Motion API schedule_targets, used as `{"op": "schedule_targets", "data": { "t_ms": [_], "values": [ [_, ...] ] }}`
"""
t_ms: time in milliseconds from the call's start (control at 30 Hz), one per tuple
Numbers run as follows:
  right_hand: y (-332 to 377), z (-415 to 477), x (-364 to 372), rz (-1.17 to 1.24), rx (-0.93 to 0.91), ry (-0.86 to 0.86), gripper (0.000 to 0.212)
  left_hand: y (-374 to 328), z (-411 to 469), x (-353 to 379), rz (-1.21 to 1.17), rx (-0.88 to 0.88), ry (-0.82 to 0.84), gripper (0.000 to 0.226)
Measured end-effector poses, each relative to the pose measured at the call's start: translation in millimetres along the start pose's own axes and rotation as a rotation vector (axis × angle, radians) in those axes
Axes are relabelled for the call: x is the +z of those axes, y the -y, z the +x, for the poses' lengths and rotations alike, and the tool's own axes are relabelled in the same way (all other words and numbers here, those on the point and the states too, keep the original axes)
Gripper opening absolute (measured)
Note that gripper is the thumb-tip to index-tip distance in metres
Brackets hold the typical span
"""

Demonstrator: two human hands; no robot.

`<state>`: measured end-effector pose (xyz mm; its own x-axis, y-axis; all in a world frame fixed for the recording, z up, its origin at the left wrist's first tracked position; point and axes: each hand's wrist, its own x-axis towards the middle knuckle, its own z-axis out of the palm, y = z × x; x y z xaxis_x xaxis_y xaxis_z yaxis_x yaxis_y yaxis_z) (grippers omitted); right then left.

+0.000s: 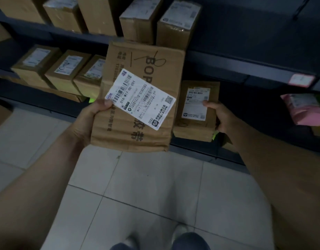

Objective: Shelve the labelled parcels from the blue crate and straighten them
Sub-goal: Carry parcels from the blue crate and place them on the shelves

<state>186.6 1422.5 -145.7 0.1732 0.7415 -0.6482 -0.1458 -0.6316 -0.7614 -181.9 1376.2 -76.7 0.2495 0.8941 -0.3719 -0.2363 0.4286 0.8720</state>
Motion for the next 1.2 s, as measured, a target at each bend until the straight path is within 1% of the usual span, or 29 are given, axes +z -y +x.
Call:
{"op": "schedule_targets", "data": {
  "t_ms": [200, 300, 400, 500, 533, 567, 633, 667, 700, 767, 800, 833, 867, 900, 967, 1067, 1133, 1200],
  "values": [
    [-15, 59, -1, 0.029, 0.005, -0.011, 0.041, 35, 28, -13, -0.026, 0.008, 0.03, 0.035],
    [-16, 76, 0, 0.044, -0.003, -0.051, 0.038, 40, 37, -18, -0.031, 0.01, 0.064, 0.035],
    [-10, 91, 1, 0.068, -0.023, -0.056, 0.045, 38, 42, -21, -0.011, 0.006, 0.078, 0.036],
    [-4, 103, 2, 0.063, -0.11, -0.129, 0.044, 32, 47, -22, 0.001, -0.003, 0.095, 0.062],
    [-3, 104, 3, 0.026, -0.146, -0.176, 0.042, 31, 49, -22, 0.001, -0.003, 0.093, 0.061],
    [-1, 104, 4, -0.042, -0.175, -0.236, 0.04, 31, 50, -22, -0.007, -0.004, 0.09, 0.056],
    [1, 97, 6, -0.279, -0.216, -0.38, 0.033, 30, 48, -20, -0.042, -0.032, 0.081, 0.049],
    [2, 89, 7, -0.42, -0.232, -0.423, 0.03, 30, 46, -18, -0.045, -0.053, 0.078, 0.054],
    [2, 78, 9, -0.56, -0.24, -0.425, 0.028, 30, 43, -16, -0.039, -0.074, 0.073, 0.068],
    [1, 50, 16, -0.762, -0.238, -0.34, 0.03, 30, 32, -8, -0.024, -0.12, 0.045, 0.095],
    [2, 34, 21, -0.789, -0.24, -0.273, 0.035, 28, 24, -4, -0.018, -0.139, 0.031, 0.1],
    [5, 16, 26, -0.773, -0.245, -0.207, 0.043, 24, 16, 0, -0.015, -0.154, 0.023, 0.096],
    [10, -5, 30, -0.76, -0.263, -0.155, 0.049, 18, 6, 5, -0.02, -0.163, 0.019, 0.087],
    [20, -27, 35, -0.776, -0.299, -0.123, 0.051, 10, -4, 9, -0.024, -0.168, 0.02, 0.078],
    [46, -74, 39, -0.875, -0.399, -0.105, 0.049, -10, -23, 18, -0.033, -0.164, 0.034, 0.068],
    [96, -153, 44, -1.029, -0.592, -0.112, 0.039, -55, -58, 30, -0.052, -0.133, 0.023, 0.059],
    [136, -208, 48, -1.165, -0.69, -0.174, 0.043, -92, -82, 39, -0.044, -0.116, 0.047, 0.058],
    [177, -263, 55, -1.248, -0.8, -0.266, 0.045, -132, -103, 46, -0.053, -0.098, 0.077, 0.056]
  ]
}}
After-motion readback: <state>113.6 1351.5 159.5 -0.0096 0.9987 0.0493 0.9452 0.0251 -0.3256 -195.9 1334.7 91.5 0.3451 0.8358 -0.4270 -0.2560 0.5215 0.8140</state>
